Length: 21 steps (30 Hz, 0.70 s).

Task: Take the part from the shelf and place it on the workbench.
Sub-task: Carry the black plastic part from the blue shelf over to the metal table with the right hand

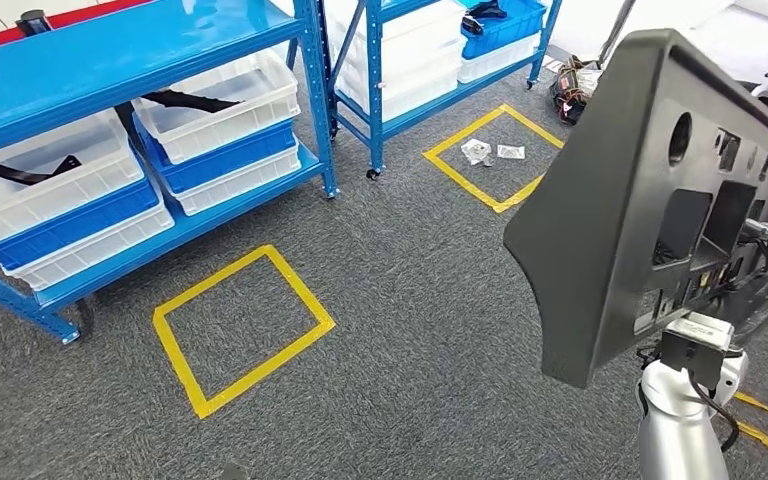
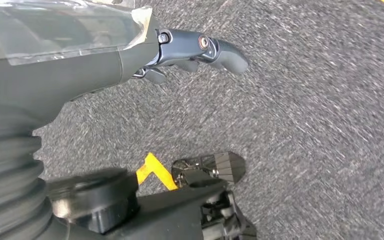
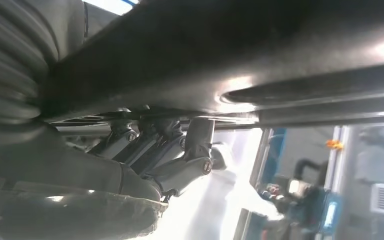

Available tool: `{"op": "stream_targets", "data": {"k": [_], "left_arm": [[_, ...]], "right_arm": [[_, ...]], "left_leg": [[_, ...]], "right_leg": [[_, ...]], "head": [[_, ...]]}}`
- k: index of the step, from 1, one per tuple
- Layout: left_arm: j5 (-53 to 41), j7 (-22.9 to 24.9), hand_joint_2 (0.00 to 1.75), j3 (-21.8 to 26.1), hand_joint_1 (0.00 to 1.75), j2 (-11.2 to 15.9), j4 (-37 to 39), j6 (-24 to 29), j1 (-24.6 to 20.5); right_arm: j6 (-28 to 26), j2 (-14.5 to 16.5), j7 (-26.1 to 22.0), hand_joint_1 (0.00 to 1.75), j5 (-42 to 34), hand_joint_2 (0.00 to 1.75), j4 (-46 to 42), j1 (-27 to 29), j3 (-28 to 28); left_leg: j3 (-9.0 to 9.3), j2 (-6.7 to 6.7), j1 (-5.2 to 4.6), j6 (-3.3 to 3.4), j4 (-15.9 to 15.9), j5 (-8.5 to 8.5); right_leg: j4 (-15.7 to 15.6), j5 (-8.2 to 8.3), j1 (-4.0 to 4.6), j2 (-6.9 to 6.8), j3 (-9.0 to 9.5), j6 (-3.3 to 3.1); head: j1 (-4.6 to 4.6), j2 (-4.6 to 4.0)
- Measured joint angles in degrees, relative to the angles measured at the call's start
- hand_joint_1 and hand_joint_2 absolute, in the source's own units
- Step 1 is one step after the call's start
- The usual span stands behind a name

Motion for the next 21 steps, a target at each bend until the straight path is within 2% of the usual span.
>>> {"op": "stream_targets", "data": {"k": [1,2,3,5,6,7,8,9,10,11,12,13,14,15,16,17,18,19,21], "left_arm": [[0.00,0.01,1.75,-0.01,0.00,-0.03,0.00,0.02,-0.02],[0.00,0.01,1.75,-0.02,0.00,-0.07,0.00,0.01,-0.08],[-0.01,0.01,1.75,-0.03,0.00,-0.10,0.00,0.01,-0.15],[-0.05,0.03,1.75,-0.05,0.00,-0.14,0.01,-0.05,-0.20],[-0.11,0.08,1.75,-0.06,0.00,-0.15,0.02,-0.11,-0.14],[-0.18,0.15,1.75,-0.08,0.00,-0.15,0.02,-0.17,-0.07],[-0.27,0.25,1.75,-0.11,0.00,-0.15,0.02,-0.21,-0.01],[-0.40,0.38,1.75,-0.17,0.00,-0.15,0.02,-0.26,0.00],[-0.53,0.52,1.75,-0.26,0.00,-0.15,0.02,-0.28,-0.03],[-0.65,0.70,1.75,-0.39,0.00,-0.15,0.02,-0.31,-0.10],[-0.74,0.86,1.75,-0.51,0.00,-0.13,0.02,-0.32,-0.18],[-0.78,0.99,1.75,-0.62,0.00,-0.13,0.02,-0.33,-0.25],[-0.78,1.07,1.75,-0.70,0.00,-0.11,0.02,-0.36,-0.29],[-0.73,1.10,1.75,-0.75,0.00,-0.11,0.02,-0.37,-0.32],[-0.67,1.12,1.75,-0.80,0.00,-0.14,0.02,-0.37,-0.34],[-0.57,1.13,1.75,-0.84,0.00,-0.18,0.02,-0.34,-0.38],[-0.44,1.09,1.75,-0.87,0.00,-0.24,0.02,-0.29,-0.45],[-0.34,1.03,1.75,-0.90,0.00,-0.30,0.02,-0.25,-0.49],[-0.20,0.91,1.75,-0.92,0.00,-0.39,0.02,-0.23,-0.43]], "right_arm": [[-0.01,-0.18,-0.03,1.55,-0.07,1.75,0.02,0.03,-0.19],[-0.01,-0.37,-0.07,1.55,-0.15,1.75,0.03,0.06,-0.37],[-0.01,-0.58,-0.11,1.55,-0.31,1.75,0.03,0.02,-0.57],[-0.01,-0.92,-0.20,1.55,-0.76,1.75,0.03,-0.05,-0.94],[-0.01,-1.05,-0.21,1.55,-1.01,1.75,0.03,0.00,-1.18],[-0.01,-1.15,-0.25,1.55,-1.21,1.75,0.03,0.15,-1.41],[-0.01,-1.26,-0.28,1.55,-1.39,1.75,0.03,0.35,-1.66],[-0.01,-1.39,-0.33,1.55,-1.54,1.75,0.03,0.62,-1.92],[-0.01,-1.51,-0.38,1.55,-1.64,1.75,0.01,0.87,-2.19],[-0.01,-1.60,-0.42,1.55,-1.69,1.75,-0.01,1.04,-2.43],[-0.01,-1.65,-0.45,1.55,-1.73,1.75,-0.02,1.15,-2.63],[-0.01,-1.68,-0.46,1.55,-1.75,1.75,-0.04,1.09,-2.75],[-0.01,-1.67,-0.47,1.55,-1.76,1.75,-0.04,0.98,-2.79],[0.00,-1.68,-0.47,1.55,-1.78,1.75,-0.02,0.89,-2.82],[0.02,-1.72,-0.47,1.55,-1.79,1.75,0.03,0.81,-2.88],[0.05,-1.80,-0.47,1.55,-1.80,1.75,0.09,0.82,-2.96],[0.10,-1.96,-0.47,1.55,-1.85,1.75,0.21,0.76,-3.08],[0.18,-2.09,-0.47,1.55,-1.91,1.75,0.36,0.60,-3.17],[0.35,-2.25,-0.48,1.55,-2.03,1.75,0.71,0.22,-3.22]], "left_leg": [[0.05,0.40,0.05,-0.19,0.03,-0.08],[0.02,-0.08,0.21,-0.50,0.31,-0.42],[-0.34,-1.33,0.39,-0.84,1.30,-1.33],[-2.52,-4.76,0.68,-1.38,6.51,-4.75],[-4.23,-5.77,0.72,-1.44,10.34,-6.73],[-5.82,-6.17,0.72,-1.43,13.73,-8.10],[-6.81,-6.31,0.72,-1.34,15.75,-8.55],[-6.77,-6.42,0.72,-1.17,15.69,-7.85],[-5.64,-6.65,0.72,-0.93,13.46,-6.19],[-3.75,-7.36,0.73,-0.62,9.78,-4.09],[-1.81,-8.71,0.77,-0.32,5.97,-2.51],[-0.36,-9.81,0.80,-0.16,2.98,-1.50],[0.44,-10.57,0.72,-0.07,1.28,-1.16],[0.66,-10.69,0.56,-0.03,0.74,-1.28],[0.70,-9.98,0.40,0.11,0.50,-1.09],[0.77,-9.22,0.36,0.43,0.22,-0.80],[0.79,-8.53,0.39,0.81,-0.07,-0.47],[0.75,-7.78,0.50,1.17,-0.36,-0.15],[0.52,-6.23,0.45,1.51,-0.49,0.11]], "right_leg": [[0.07,0.12,-0.18,0.68,-0.16,-0.39],[0.07,0.24,-0.40,1.30,-0.29,-0.68],[0.06,0.38,-0.62,1.90,-0.38,-1.01],[0.02,0.65,-0.87,2.99,-0.59,-1.62],[0.03,0.76,-0.81,3.58,-0.74,-1.86],[0.04,0.87,-0.74,4.23,-0.89,-2.06],[0.06,0.95,-0.67,4.93,-1.02,-2.14],[0.07,1.04,-0.63,5.66,-1.09,-2.18],[0.09,1.13,-0.63,6.40,-1.12,-2.13],[0.10,1.22,-0.65,7.14,-1.14,-2.00],[0.12,1.32,-0.63,7.78,-1.19,-1.83],[0.16,1.47,-0.58,8.43,-1.33,-1.60],[0.16,1.65,-0.62,9.04,-1.54,-1.29],[0.08,1.88,-0.69,9.67,-1.76,-0.93],[-0.06,2.15,-0.70,10.37,-2.02,-0.50],[-0.06,2.29,-0.85,10.39,-2.32,-0.20],[0.49,2.02,-0.74,9.48,-2.83,-0.09],[2.12,1.20,-0.56,7.97,-3.79,-0.14],[9.09,-2.02,-0.31,4.64,-7.06,-0.52]], "head": [[-0.07,0.00],[-0.10,0.00],[-0.12,0.00],[-0.27,0.00],[-0.33,0.00],[-0.37,0.00],[-0.36,0.00],[-0.37,0.00],[-0.37,0.00],[-0.37,0.00],[-0.35,0.00],[-0.32,0.00],[-0.32,0.00],[-0.33,0.00],[-0.36,0.00],[-0.40,0.00],[-0.36,0.00],[-0.13,0.00],[0.37,0.00]]}}
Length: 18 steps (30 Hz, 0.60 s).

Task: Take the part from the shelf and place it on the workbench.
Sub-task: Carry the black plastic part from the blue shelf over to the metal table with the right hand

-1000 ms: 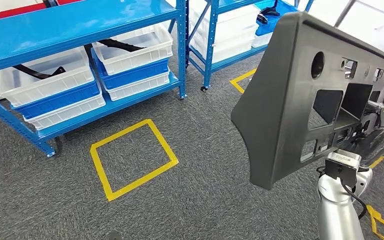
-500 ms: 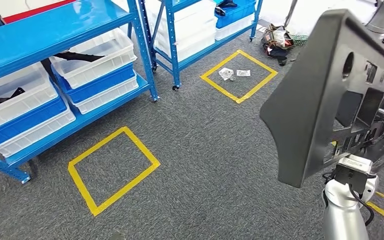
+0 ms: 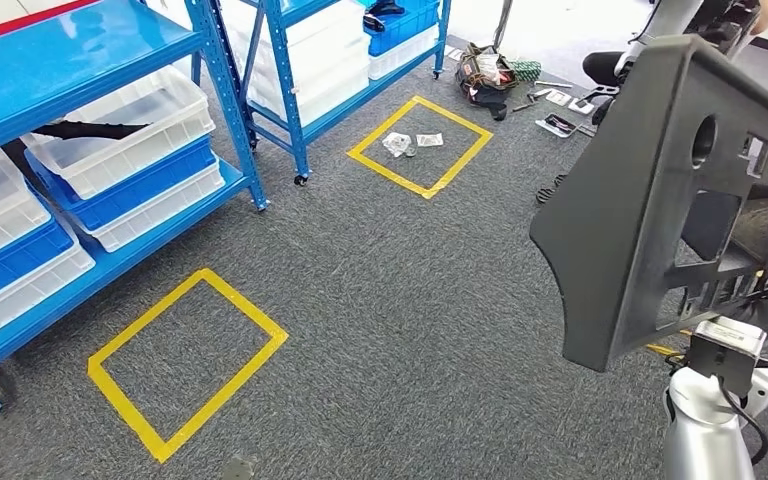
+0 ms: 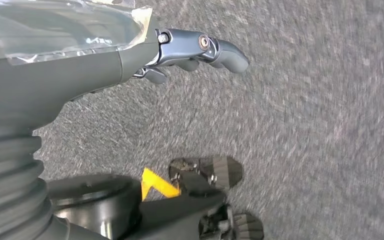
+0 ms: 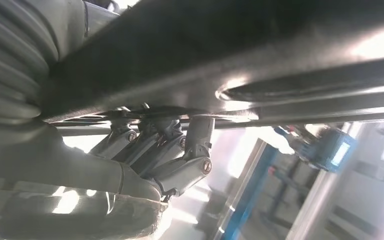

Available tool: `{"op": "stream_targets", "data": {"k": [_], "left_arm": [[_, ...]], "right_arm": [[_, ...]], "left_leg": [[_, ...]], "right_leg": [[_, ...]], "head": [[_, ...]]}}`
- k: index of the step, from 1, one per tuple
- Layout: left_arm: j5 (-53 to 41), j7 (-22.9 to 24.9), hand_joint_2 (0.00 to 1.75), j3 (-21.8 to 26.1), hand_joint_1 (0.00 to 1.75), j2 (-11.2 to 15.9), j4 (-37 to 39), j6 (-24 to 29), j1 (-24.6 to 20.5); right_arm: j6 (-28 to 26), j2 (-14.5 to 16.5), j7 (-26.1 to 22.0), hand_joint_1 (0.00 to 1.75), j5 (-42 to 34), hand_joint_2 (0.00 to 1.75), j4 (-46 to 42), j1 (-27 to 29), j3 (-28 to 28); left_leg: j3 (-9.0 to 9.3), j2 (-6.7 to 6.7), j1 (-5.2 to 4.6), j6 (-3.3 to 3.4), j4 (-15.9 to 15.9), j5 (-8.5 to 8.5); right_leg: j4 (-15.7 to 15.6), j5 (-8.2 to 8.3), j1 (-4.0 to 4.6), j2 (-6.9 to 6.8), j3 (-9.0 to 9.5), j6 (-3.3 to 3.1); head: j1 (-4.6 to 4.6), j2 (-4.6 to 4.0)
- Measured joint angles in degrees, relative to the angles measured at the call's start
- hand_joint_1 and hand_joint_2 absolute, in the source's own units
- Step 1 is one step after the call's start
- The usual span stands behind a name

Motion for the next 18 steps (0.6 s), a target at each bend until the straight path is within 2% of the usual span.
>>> {"op": "stream_targets", "data": {"k": [2,3,4,5,6,7,8,9,10,11,12,13,15,16,17,18], "left_arm": [[0.02,-0.02,1.75,0.00,0.00,-0.03,0.00,-0.01,0.18],[0.02,-0.01,1.75,-0.01,0.00,-0.03,0.00,-0.01,0.22],[0.02,-0.01,1.75,-0.02,0.00,-0.04,0.00,-0.01,0.21],[0.04,-0.01,1.75,-0.03,0.00,-0.05,0.00,-0.01,0.17],[0.08,-0.01,1.75,-0.04,0.00,-0.05,-0.01,-0.01,0.12],[0.12,-0.03,1.75,-0.04,0.00,-0.06,-0.01,-0.01,0.09],[0.17,-0.05,1.75,-0.04,0.00,-0.06,-0.01,-0.01,0.06],[0.22,-0.08,1.75,-0.04,0.00,-0.05,-0.02,-0.01,0.04],[0.27,-0.11,1.75,-0.05,0.00,-0.06,-0.02,-0.01,0.01],[0.31,-0.14,1.75,-0.06,0.00,-0.07,-0.02,-0.01,-0.04],[0.34,-0.16,1.75,-0.07,0.00,-0.07,-0.02,-0.01,-0.08],[0.34,-0.19,1.75,-0.08,0.00,-0.09,-0.02,-0.01,-0.11],[0.33,-0.22,1.75,-0.09,0.00,-0.10,-0.01,-0.01,0.00],[0.31,-0.23,1.75,-0.09,0.00,-0.09,0.00,-0.01,0.10],[0.27,-0.24,1.75,-0.09,0.00,-0.08,0.00,-0.01,0.20],[0.23,-0.23,1.75,-0.09,0.00,-0.08,0.00,-0.01,0.25]], "right_arm": [[0.26,-0.02,-0.01,1.55,-0.27,1.75,0.47,-0.13,0.02],[0.41,-0.08,-0.01,1.55,-0.48,1.75,0.74,-0.12,0.01],[0.56,-0.20,-0.02,1.55,-0.71,1.75,1.00,-0.14,-0.02],[0.68,-0.32,-0.04,1.55,-0.89,1.75,1.20,-0.21,-0.04],[0.80,-0.41,-0.07,1.55,-0.99,1.75,1.37,-0.36,-0.04],[0.91,-0.44,-0.13,1.55,-1.04,1.75,1.52,-0.56,-0.04],[1.01,-0.43,-0.19,1.55,-1.06,1.75,1.67,-0.73,-0.03],[1.07,-0.41,-0.24,1.55,-1.07,1.75,1.83,-0.84,-0.02],[1.10,-0.40,-0.29,1.55,-1.07,1.75,1.99,-0.89,-0.01],[1.11,-0.40,-0.32,1.55,-1.07,1.75,2.13,-0.89,0.00],[1.11,-0.42,-0.36,1.55,-1.06,1.75,2.23,-0.94,-0.01],[1.11,-0.41,-0.40,1.55,-1.04,1.75,2.32,-1.05,-0.01],[1.11,-0.28,-0.47,1.55,-1.03,1.75,2.46,-1.23,0.01],[1.11,-0.19,-0.48,1.55,-1.03,1.75,2.56,-1.24,0.02],[1.11,-0.12,-0.49,1.55,-1.03,1.75,2.64,-1.18,0.03],[1.10,-0.09,-0.49,1.55,-1.03,1.75,2.71,-1.09,0.03]], "left_leg": [[-0.24,1.68,-0.11,0.05,0.03,0.03],[-0.29,2.48,-0.12,0.04,0.05,0.02],[-0.28,3.22,-0.12,-0.01,0.07,-0.01],[-0.21,3.91,-0.11,-0.10,0.10,-0.07],[-0.16,4.53,-0.24,-0.28,0.17,-0.19],[-0.13,5.11,-0.43,-0.53,0.27,-0.35],[-0.12,5.64,-0.65,-0.78,0.37,-0.48],[-0.11,6.18,-0.87,-0.98,0.42,-0.58],[-0.07,6.74,-0.94,-1.15,0.45,-0.64],[-0.09,6.92,-0.85,-1.38,0.55,-0.80],[-0.25,6.19,-0.69,-1.67,1.08,-1.34],[-0.84,4.78,-0.46,-1.98,2.59,-2.49],[-3.65,1.21,-0.08,-2.48,9.15,-6.31],[-5.54,0.25,0.02,-2.61,13.23,-8.17],[-7.07,-0.18,0.09,-2.69,16.38,-9.21],[-7.72,-0.34,0.17,-2.71,17.60,-9.10]], "right_leg": [[6.94,-2.49,-0.01,-1.01,-2.91,0.16],[7.49,-2.49,-0.05,-1.23,-2.84,0.53],[5.46,-1.65,-0.10,-1.57,-1.48,1.02],[1.42,-0.28,-0.14,-2.39,0.90,1.51],[-3.10,0.86,-0.08,-3.80,3.44,1.75],[-6.65,1.75,0.11,-4.83,5.42,1.66],[-8.68,2.18,0.31,-5.48,6.51,1.34],[-9.30,2.23,0.51,-5.49,6.75,0.89],[-9.26,2.42,0.58,-4.72,6.66,0.52],[-9.26,2.55,0.28,-4.05,6.52,0.18],[-9.32,2.67,0.00,-3.42,6.43,-0.13],[-9.38,2.83,-0.28,-2.84,6.37,-0.58],[-9.42,3.02,-0.48,-1.68,6.21,-1.26],[-9.42,3.10,-0.45,-1.06,6.12,-1.51],[-9.40,3.14,-0.43,-0.36,6.05,-1.55],[-9.37,3.19,-0.42,0.39,6.01,-1.55]], "head": [[0.29,0.00],[0.34,0.00],[0.39,0.00],[0.41,0.00],[0.47,0.00],[0.48,0.00],[0.43,0.00],[0.38,0.00],[0.26,0.00],[0.20,0.00],[0.17,0.00],[0.10,0.00],[-0.06,0.00],[-0.12,0.00],[-0.15,0.00],[-0.16,0.00]]}}
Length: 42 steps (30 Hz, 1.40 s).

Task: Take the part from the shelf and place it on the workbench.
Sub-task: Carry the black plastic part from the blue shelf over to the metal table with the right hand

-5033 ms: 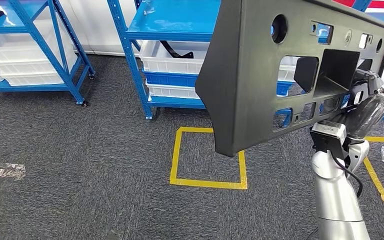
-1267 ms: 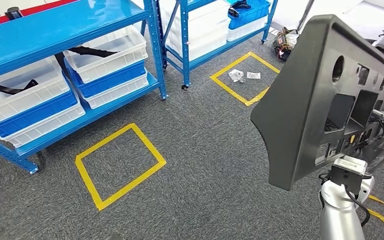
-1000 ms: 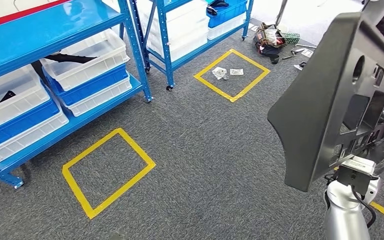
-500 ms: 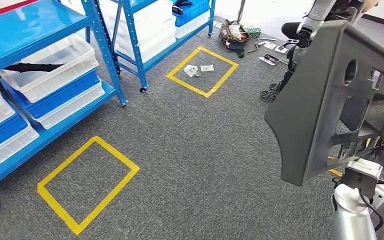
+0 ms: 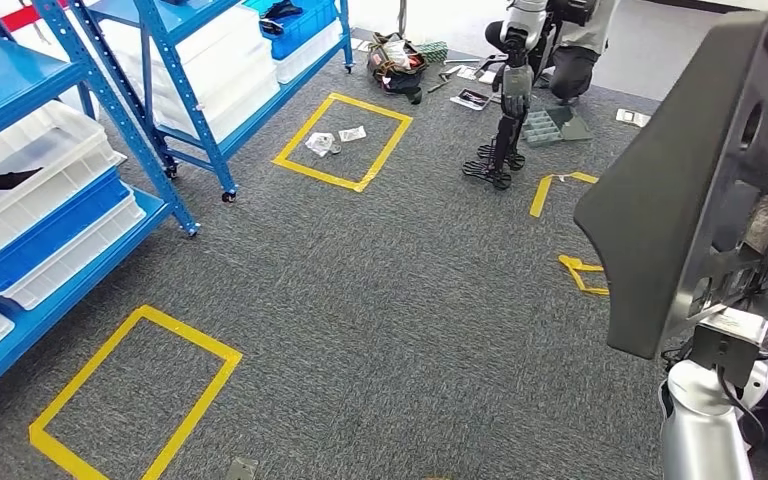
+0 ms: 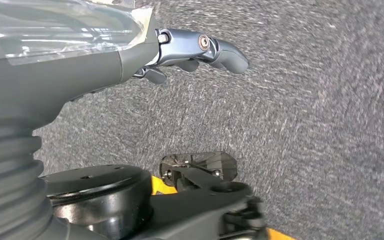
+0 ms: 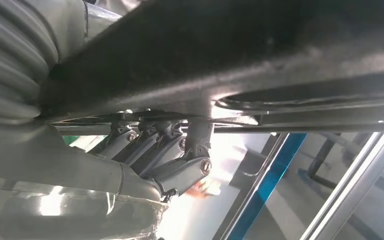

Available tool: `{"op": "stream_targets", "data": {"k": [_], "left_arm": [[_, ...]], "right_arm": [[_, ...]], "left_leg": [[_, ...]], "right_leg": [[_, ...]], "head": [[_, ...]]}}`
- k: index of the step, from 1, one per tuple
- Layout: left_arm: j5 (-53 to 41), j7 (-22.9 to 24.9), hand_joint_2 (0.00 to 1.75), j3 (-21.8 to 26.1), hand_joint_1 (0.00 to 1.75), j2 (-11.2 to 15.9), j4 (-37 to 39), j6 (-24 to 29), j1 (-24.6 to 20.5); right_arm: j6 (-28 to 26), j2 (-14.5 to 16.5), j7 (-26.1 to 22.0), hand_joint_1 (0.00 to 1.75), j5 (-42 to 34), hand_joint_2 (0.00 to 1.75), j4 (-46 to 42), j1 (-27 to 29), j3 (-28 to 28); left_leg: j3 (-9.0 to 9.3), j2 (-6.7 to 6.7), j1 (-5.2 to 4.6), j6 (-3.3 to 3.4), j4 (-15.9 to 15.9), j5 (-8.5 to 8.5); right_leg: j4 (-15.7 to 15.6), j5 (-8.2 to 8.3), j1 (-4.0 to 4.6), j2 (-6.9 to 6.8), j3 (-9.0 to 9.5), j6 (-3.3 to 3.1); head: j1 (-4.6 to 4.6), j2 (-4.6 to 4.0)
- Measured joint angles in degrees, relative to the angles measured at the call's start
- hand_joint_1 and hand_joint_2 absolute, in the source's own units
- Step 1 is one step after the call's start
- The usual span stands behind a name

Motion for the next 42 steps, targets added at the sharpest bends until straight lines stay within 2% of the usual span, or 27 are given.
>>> {"op": "stream_targets", "data": {"k": [1,2,4,6,8,10,12,14,15,16,18,19,21,23,24,26,28,29,30,31,33,35,37,38,39,40,42], "left_arm": [[-0.04,0.02,1.75,-0.01,0.00,-0.01,0.00,0.00,0.01],[-0.07,0.08,1.75,-0.01,0.00,-0.01,0.00,0.00,-0.01],[-0.08,0.19,1.75,-0.02,0.00,-0.01,0.00,0.00,-0.09],[-0.07,0.22,1.75,-0.02,0.00,-0.02,0.00,-0.08,-0.13],[-0.04,0.20,1.75,-0.04,0.00,-0.08,0.00,-0.30,-0.23],[-0.03,0.17,1.75,-0.07,0.00,-0.14,0.00,-0.50,-0.43],[-0.03,0.16,1.75,-0.07,0.00,-0.16,0.00,-0.66,-0.52],[-0.03,0.16,1.75,-0.06,0.00,-0.14,0.00,-0.80,-0.47],[-0.03,0.16,1.75,-0.06,0.00,-0.13,0.00,-0.85,-0.46],[-0.03,0.16,1.75,-0.06,0.00,-0.13,0.00,-0.86,-0.47],[-0.03,0.17,1.75,-0.07,0.00,-0.14,0.00,-0.86,-0.52],[-0.04,0.22,1.75,-0.08,0.00,-0.14,-0.01,-0.85,-0.56],[-0.09,0.44,1.75,-0.08,0.00,-0.11,-0.02,-0.72,-0.65],[-0.20,0.63,1.75,-0.11,0.00,-0.11,-0.02,-0.55,-0.81],[-0.27,0.65,1.75,-0.16,0.00,-0.12,-0.02,-0.51,-0.93],[-0.53,0.67,1.75,-0.32,0.00,-0.14,-0.02,-0.62,-1.12],[-0.79,0.77,1.75,-0.42,0.00,-0.12,-0.02,-0.89,-1.15],[-0.96,0.85,1.75,-0.47,0.00,-0.10,-0.02,-1.06,-1.14],[-1.13,0.97,1.75,-0.54,0.00,-0.08,-0.02,-1.19,-1.16],[-1.27,1.11,1.75,-0.62,0.00,-0.07,-0.02,-1.28,-1.23],[-1.36,1.35,1.75,-0.78,0.00,-0.02,-0.02,-1.39,-1.51],[-1.01,1.43,1.75,-0.85,0.00,0.08,-0.03,-1.38,-1.84],[-0.54,1.36,1.75,-0.85,0.00,0.20,-0.03,-1.32,-2.03],[-0.37,1.30,1.75,-0.83,0.00,0.26,-0.04,-1.26,-2.09],[-0.20,1.20,1.75,-0.81,0.00,0.30,-0.04,-1.21,-2.15],[-0.03,1.07,1.75,-0.79,0.00,0.32,-0.05,-1.16,-2.21],[0.15,0.87,1.75,-0.73,0.00,0.37,-0.06,-1.11,-2.26]], "right_arm": [[-0.01,0.01,0.00,1.55,0.01,1.75,0.06,0.07,0.00],[-0.02,0.01,-0.01,1.55,0.03,1.75,0.08,0.11,0.00],[-0.05,0.03,-0.02,1.55,0.08,1.75,0.09,-0.03,0.00],[-0.06,0.05,-0.05,1.55,0.10,1.75,0.12,-0.40,0.00],[-0.07,-0.23,-0.08,1.55,0.08,1.75,0.24,-0.61,-0.03],[-0.09,-0.74,-0.13,1.55,-0.05,1.75,0.44,-0.64,-0.22],[-0.10,-1.04,-0.20,1.55,-0.17,1.75,0.66,-0.82,-0.41],[-0.10,-1.10,-0.23,1.55,-0.24,1.75,0.93,-0.82,-0.44],[-0.10,-1.10,-0.24,1.55,-0.28,1.75,1.09,-0.72,-0.45],[-0.10,-1.13,-0.24,1.55,-0.34,1.75,1.24,-0.65,-0.47],[-0.10,-1.23,-0.24,1.55,-0.42,1.75,1.43,-0.70,-0.51],[-0.10,-1.28,-0.24,1.55,-0.44,1.75,1.47,-0.80,-0.52],[-0.11,-1.30,-0.25,1.55,-0.44,1.75,1.55,-0.98,-0.53],[-0.19,-1.30,-0.26,1.55,-0.47,1.75,1.70,-1.04,-0.59],[-0.29,-1.31,-0.26,1.55,-0.49,1.75,1.75,-1.05,-0.63],[-0.67,-1.24,-0.27,1.55,-0.45,1.75,1.78,-1.18,-0.71],[-1.07,-0.96,-0.20,1.55,-0.05,1.75,1.67,-1.12,-0.77],[-1.19,-0.75,-0.05,1.55,0.34,1.75,1.52,-0.89,-0.83],[-1.25,-0.54,0.20,1.55,0.84,1.75,1.26,-0.60,-0.97],[-1.27,-0.35,0.51,1.55,1.33,1.75,0.91,-0.27,-1.14],[-1.26,-0.03,1.11,1.55,2.11,1.75,0.15,0.14,-1.39],[-1.14,0.28,1.60,1.55,2.71,1.75,-0.31,-0.15,-1.40],[-1.02,0.68,2.17,1.55,3.58,1.75,-0.41,-1.04,-1.30],[-1.00,0.85,2.50,1.55,4.09,1.75,-0.38,-1.51,-1.24],[-1.00,0.97,2.82,1.55,4.57,1.75,-0.32,-1.91,-1.19],[-1.00,1.05,3.14,1.55,4.97,1.75,-0.22,-2.35,-1.14],[-0.99,1.24,3.52,1.55,5.43,1.75,0.04,-3.44,-0.96]], "left_leg": [[0.42,-0.11,0.10,0.02,-1.02,1.23],[1.87,-0.47,0.23,0.10,-4.08,3.26],[5.61,-2.94,0.65,0.23,-11.99,6.81],[7.32,-4.58,0.66,0.31,-15.83,7.76],[7.38,-3.43,0.31,0.78,-16.23,7.95],[7.55,-1.95,0.26,1.72,-16.89,8.57],[7.55,-0.34,0.16,2.32,-17.26,8.93],[7.35,1.30,-0.06,2.43,-17.25,8.94],[7.29,2.10,-0.12,2.43,-17.23,8.93],[7.27,2.86,-0.13,2.41,-17.22,8.90],[7.40,4.29,-0.17,2.19,-17.16,8.76],[7.46,4.89,-0.33,1.96,-17.10,8.61],[7.60,5.98,-0.73,1.45,-16.99,8.31],[7.75,7.08,-0.86,1.05,-17.00,8.11],[7.72,6.90,-0.72,0.78,-16.77,7.82],[6.50,4.35,-0.29,0.22,-13.86,5.67],[3.28,1.10,0.01,-0.15,-6.63,1.86],[1.55,0.41,0.06,-0.25,-2.91,0.40],[0.41,0.12,0.11,-0.33,-0.64,-0.10],[0.22,-0.03,0.22,-0.38,-0.44,0.52],[2.76,-0.81,0.63,-0.42,-5.98,4.24],[5.92,-3.30,1.13,-0.51,-12.79,6.90],[6.91,-4.50,1.03,-0.40,-15.37,7.11],[7.06,-3.87,0.81,-0.10,-15.61,7.16],[7.18,-3.14,0.64,0.37,-15.80,7.40],[7.35,-2.42,0.55,0.89,-16.04,7.68],[7.48,-0.92,0.49,1.67,-16.48,8.13]], "right_leg": [[0.05,0.04,-0.02,0.77,-0.01,0.06],[0.12,0.08,-0.05,1.56,0.00,0.14],[0.35,0.20,0.02,3.00,-0.17,0.43],[0.42,0.53,0.03,4.36,-0.73,1.14],[0.16,1.02,-0.11,5.60,-1.31,2.11],[1.64,0.37,-0.02,3.85,-2.56,2.42],[7.68,-2.33,0.18,0.32,-5.64,2.08],[15.08,-5.03,0.21,-1.15,-8.98,2.07],[16.65,-5.43,0.15,-1.40,-9.54,2.33],[15.96,-5.04,0.10,-1.64,-8.91,2.72],[8.29,-2.60,0.07,-3.31,-4.32,3.57],[4.29,-1.51,0.28,-4.57,-1.90,3.65],[0.12,-0.45,0.70,-5.86,0.47,3.05],[0.01,-0.24,0.81,-4.70,0.26,2.25],[-0.06,-0.11,0.56,-4.09,0.20,1.97],[-0.19,0.12,0.01,-2.94,0.16,1.10],[-0.20,0.19,-0.06,-1.80,0.07,0.45],[-0.19,0.22,-0.02,-1.14,0.01,0.30],[-0.17,0.23,0.00,-0.42,-0.03,0.31],[-0.13,0.25,-0.02,0.32,-0.05,0.34],[0.07,0.30,-0.15,1.81,-0.06,0.47],[0.52,0.40,-0.07,3.27,-0.49,0.85],[0.68,0.77,-0.05,4.68,-1.27,1.64],[0.53,1.03,-0.16,5.41,-1.62,2.16],[0.54,1.20,-0.32,5.36,-2.00,2.55],[1.16,0.96,-0.29,4.27,-2.58,2.72],[5.69,-1.00,-0.16,0.73,-5.06,2.48]], "head": [[0.00,0.00],[-0.03,0.00],[-0.02,0.00],[0.00,0.00],[0.01,0.00],[0.22,0.00],[0.68,0.00],[0.94,0.00],[0.93,0.00],[0.96,0.00],[1.01,0.00],[1.03,0.00],[0.88,0.00],[0.68,0.00],[0.66,0.00],[0.55,0.00],[0.40,0.00],[0.33,0.00],[0.32,0.00],[0.28,0.00],[0.23,0.00],[0.24,0.00],[0.27,0.00],[0.27,0.00],[0.23,0.00],[0.29,0.00],[0.65,0.00]]}}
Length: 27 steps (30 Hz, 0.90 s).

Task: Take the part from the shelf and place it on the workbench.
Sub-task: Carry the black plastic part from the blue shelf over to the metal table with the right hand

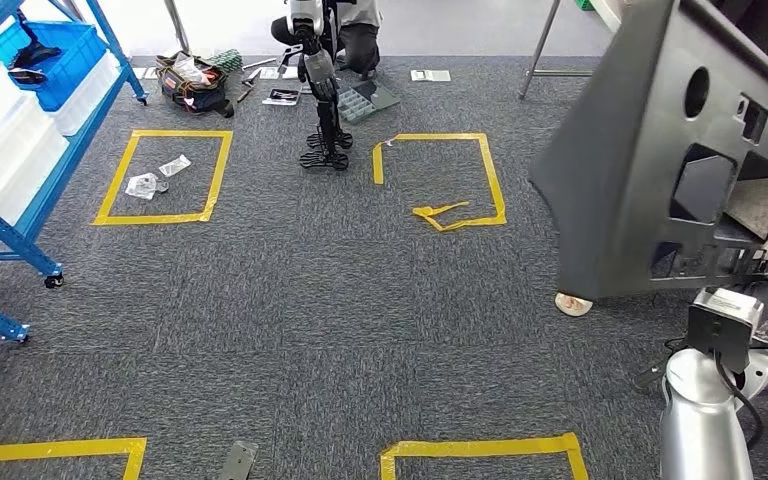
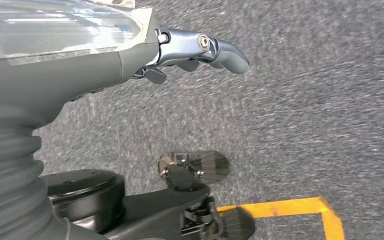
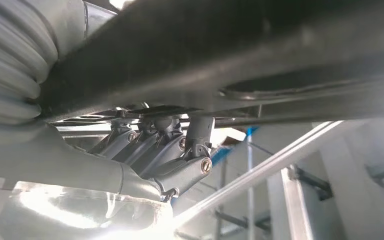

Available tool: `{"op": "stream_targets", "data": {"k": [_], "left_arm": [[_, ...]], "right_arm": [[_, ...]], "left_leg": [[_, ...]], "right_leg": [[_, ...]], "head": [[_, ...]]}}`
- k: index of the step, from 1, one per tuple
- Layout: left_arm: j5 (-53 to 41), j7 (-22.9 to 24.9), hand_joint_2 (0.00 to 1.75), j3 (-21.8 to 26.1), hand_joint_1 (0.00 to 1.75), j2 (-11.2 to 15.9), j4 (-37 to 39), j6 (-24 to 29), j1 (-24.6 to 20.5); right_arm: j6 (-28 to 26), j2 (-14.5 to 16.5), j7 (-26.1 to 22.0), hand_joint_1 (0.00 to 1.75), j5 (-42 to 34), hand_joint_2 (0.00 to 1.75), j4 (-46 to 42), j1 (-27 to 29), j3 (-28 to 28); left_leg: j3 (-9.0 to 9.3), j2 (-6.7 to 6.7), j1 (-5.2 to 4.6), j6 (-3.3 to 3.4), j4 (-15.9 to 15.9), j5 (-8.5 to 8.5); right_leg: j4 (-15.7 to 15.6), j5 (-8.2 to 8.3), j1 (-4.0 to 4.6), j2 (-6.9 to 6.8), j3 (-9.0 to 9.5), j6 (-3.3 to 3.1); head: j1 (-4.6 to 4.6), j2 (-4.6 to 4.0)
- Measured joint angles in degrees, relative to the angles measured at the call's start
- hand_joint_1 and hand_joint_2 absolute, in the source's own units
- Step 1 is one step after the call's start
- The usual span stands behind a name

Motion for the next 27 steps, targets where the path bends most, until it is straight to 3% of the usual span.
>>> {"op": "stream_targets", "data": {"k": [1,2,3,4,5,7,9,10,12,13,15,17,19,20,21,23,25,27], "left_arm": [[0.05,-0.05,1.75,0.04,0.00,0.03,-0.01,0.01,0.04],[0.07,-0.05,1.75,0.08,0.00,0.07,-0.01,0.01,0.09],[0.08,-0.05,1.75,0.11,0.00,0.09,-0.01,0.01,0.13],[0.08,-0.05,1.75,0.13,0.00,0.11,-0.01,0.00,0.15],[0.08,-0.05,1.75,0.13,0.00,0.13,-0.01,-0.01,0.15],[0.08,-0.07,1.75,0.13,0.00,0.16,-0.02,-0.01,0.14],[0.13,-0.12,1.75,0.14,0.00,0.21,-0.03,0.04,0.12],[0.21,-0.16,1.75,0.14,0.00,0.24,-0.04,0.07,0.12],[0.59,-0.39,1.75,0.15,0.00,0.27,-0.04,0.18,0.12],[0.79,-0.56,1.75,0.17,0.00,0.28,-0.04,0.23,0.12],[1.14,-0.87,1.75,0.25,0.00,0.28,-0.03,0.33,0.17],[1.36,-1.06,1.75,0.34,0.00,0.35,-0.03,0.40,0.45],[1.43,-1.15,1.75,0.38,0.00,0.46,-0.03,0.43,0.80],[1.44,-1.18,1.75,0.38,0.00,0.49,-0.03,0.43,0.91],[1.44,-1.21,1.75,0.38,0.00,0.52,-0.03,0.43,0.97],[1.43,-1.30,1.75,0.38,0.00,0.56,-0.03,0.37,1.01],[1.38,-1.37,1.75,0.38,0.00,0.60,-0.03,0.29,1.09],[1.34,-1.40,1.75,0.38,0.00,0.61,-0.03,0.27,1.15]], "right_arm": [[0.01,0.13,0.08,1.55,0.08,1.75,0.11,-0.49,0.11],[0.01,0.27,0.13,1.55,0.12,1.75,0.24,-0.80,0.23],[0.02,0.40,0.16,1.55,0.12,1.75,0.38,-0.93,0.32],[0.02,0.51,0.21,1.55,0.09,1.75,0.53,-0.98,0.38],[0.02,0.57,0.26,1.55,0.07,1.75,0.67,-1.03,0.41],[0.02,0.65,0.30,1.55,0.08,1.75,0.80,-1.35,0.46],[0.02,0.76,0.30,1.55,0.13,1.75,0.86,-1.74,0.51],[0.06,0.82,0.31,1.55,0.14,1.75,0.92,-1.87,0.53],[0.29,0.92,0.33,1.55,0.21,1.75,1.13,-2.09,0.57],[0.44,0.98,0.38,1.55,0.30,1.75,1.22,-2.29,0.64],[0.65,1.26,0.58,1.55,0.68,1.75,1.45,-3.15,1.04],[0.74,1.78,1.00,1.55,1.23,1.75,1.82,-4.12,1.64],[0.76,2.24,1.43,1.55,1.68,1.75,2.24,-4.59,2.13],[0.76,2.35,1.59,1.55,1.81,1.75,2.41,-4.68,2.29],[0.76,2.39,1.70,1.55,1.89,1.75,2.55,-4.78,2.41],[0.76,2.41,1.81,1.55,1.97,1.75,2.72,-5.09,2.58],[0.80,2.47,1.90,1.55,2.00,1.75,2.79,-5.37,2.70],[0.86,2.40,2.07,1.55,1.98,1.75,2.84,-5.39,2.76]], "left_leg": [[-0.06,0.72,-0.13,0.15,-0.03,0.04],[-0.13,1.48,-0.25,0.21,-0.02,0.04],[-0.18,2.22,-0.34,0.22,-0.02,0.03],[-0.20,2.94,-0.40,0.23,-0.01,0.01],[-0.17,3.63,-0.43,0.20,-0.01,-0.03],[-0.02,4.87,-0.55,-0.03,0.01,-0.22],[0.13,5.92,-0.95,-0.50,0.06,-0.55],[0.24,6.44,-1.13,-0.70,0.02,-0.67],[0.47,7.42,-1.11,-1.12,-0.07,-0.91],[0.41,7.09,-0.94,-1.41,0.26,-1.32],[-1.24,4.37,-0.58,-1.96,4.11,-3.82],[-5.13,1.52,-0.42,-2.14,12.21,-7.56],[-8.08,0.85,-0.42,-2.14,17.28,-8.62],[-8.06,0.76,-0.40,-2.08,16.58,-7.48],[-6.90,0.50,-0.32,-2.00,13.66,-5.45],[-3.33,-2.01,0.10,-1.91,5.67,-1.60],[-1.39,-4.03,0.26,-1.82,1.40,-0.36],[-1.15,-3.15,-0.13,-1.32,0.98,-0.30]], "right_leg": [[3.80,-1.53,0.17,-1.40,-1.80,-0.21],[7.72,-2.89,0.19,-1.92,-3.60,-0.28],[10.52,-3.72,0.19,-2.13,-4.82,-0.20],[11.34,-3.80,0.18,-2.27,-5.02,0.03],[9.68,-3.05,0.19,-2.54,-3.96,0.37],[1.65,-0.59,0.32,-4.64,0.53,0.87],[-4.08,0.95,0.82,-6.55,3.75,0.50],[-4.84,1.08,1.07,-6.70,4.14,0.13],[-4.93,1.35,1.02,-5.30,4.07,-0.54],[-5.02,1.43,0.80,-4.65,4.07,-0.83],[-5.18,1.63,0.26,-3.44,4.11,-1.78],[-5.17,1.73,0.30,-2.11,3.98,-2.42],[-5.13,1.80,0.41,-0.58,3.87,-2.52],[-5.11,1.82,0.43,0.15,3.87,-2.50],[-5.06,1.85,0.41,0.86,3.89,-2.44],[-4.79,1.91,0.52,2.20,3.70,-2.23],[-4.63,2.14,0.60,3.48,3.18,-1.65],[-4.87,2.60,0.53,4.73,2.67,-0.81]], "head": [[0.18,0.00],[0.30,0.00],[0.33,0.00],[0.37,0.00],[0.41,0.00],[0.42,0.00],[0.31,0.00],[0.22,0.00],[0.06,0.00],[0.02,0.00],[-0.12,0.00],[-0.29,0.00],[-0.39,0.00],[-0.41,0.00],[-0.41,0.00],[-0.43,0.00],[-0.39,0.00],[-0.33,0.00]]}}
